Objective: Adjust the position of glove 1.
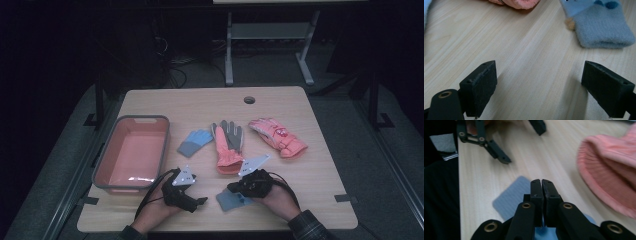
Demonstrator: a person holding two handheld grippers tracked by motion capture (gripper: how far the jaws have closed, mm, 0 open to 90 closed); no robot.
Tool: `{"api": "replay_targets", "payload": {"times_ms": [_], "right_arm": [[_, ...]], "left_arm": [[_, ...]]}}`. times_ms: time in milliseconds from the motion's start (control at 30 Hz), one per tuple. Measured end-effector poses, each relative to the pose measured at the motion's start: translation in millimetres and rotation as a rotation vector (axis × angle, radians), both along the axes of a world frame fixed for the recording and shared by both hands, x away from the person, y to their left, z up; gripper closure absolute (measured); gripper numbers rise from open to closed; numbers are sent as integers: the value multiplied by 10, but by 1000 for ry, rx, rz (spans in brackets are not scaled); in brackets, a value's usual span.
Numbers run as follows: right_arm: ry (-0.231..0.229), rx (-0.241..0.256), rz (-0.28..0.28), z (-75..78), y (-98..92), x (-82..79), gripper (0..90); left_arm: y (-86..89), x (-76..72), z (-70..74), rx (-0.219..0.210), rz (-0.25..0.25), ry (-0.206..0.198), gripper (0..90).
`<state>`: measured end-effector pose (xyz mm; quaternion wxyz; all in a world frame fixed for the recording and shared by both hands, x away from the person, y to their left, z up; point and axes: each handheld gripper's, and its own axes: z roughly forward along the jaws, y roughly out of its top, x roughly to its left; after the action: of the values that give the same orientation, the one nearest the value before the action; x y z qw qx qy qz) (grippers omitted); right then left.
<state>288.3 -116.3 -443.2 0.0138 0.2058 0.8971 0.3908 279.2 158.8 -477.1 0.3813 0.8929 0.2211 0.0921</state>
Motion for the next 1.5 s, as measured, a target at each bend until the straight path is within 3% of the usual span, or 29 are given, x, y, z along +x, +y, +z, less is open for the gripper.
{"api": "replay_targets", "payload": {"times_ms": [367,500,567,600,700,833,900,1000,1033,1100,1267,1400,1433,1467,1500], "right_arm": [[-22,16,-127,60,-389,108,773],[-48,22,-228,81,-683,161,652],[-67,20,-246,68,-741,174,619],[-69,11,-295,36,-849,190,555],[-80,-7,-350,-43,-997,214,458],[-64,-6,-411,-121,-1134,238,383],[-60,4,-475,-187,-1247,265,328],[-56,5,-497,-215,-1289,278,307],[-54,0,-518,-244,-1308,283,262],[-66,-12,-511,-277,-1309,298,247],[-63,-34,-510,-327,-1260,299,185],[-79,-58,-513,-365,-1257,305,161],[-85,-59,-512,-369,-1259,304,160],[-85,-58,-511,-371,-1259,303,155],[-88,-58,-510,-374,-1258,304,149]], "left_arm": [[5,-2,3,4,0,2,123],[9,0,6,10,-3,1,123],[10,0,5,10,-3,1,123],[10,0,6,10,-3,2,123],[9,0,5,9,-3,1,123],[6,-2,4,7,0,1,123],[2,-2,6,8,5,2,123],[-12,0,5,6,18,2,123],[-34,1,5,5,37,1,123],[-46,5,6,7,44,1,137],[-100,39,64,22,59,10,272],[-121,60,166,5,100,-1,489],[-115,83,204,10,104,2,489],[-126,115,239,-2,111,12,612],[-140,133,257,-7,114,17,653]]}}
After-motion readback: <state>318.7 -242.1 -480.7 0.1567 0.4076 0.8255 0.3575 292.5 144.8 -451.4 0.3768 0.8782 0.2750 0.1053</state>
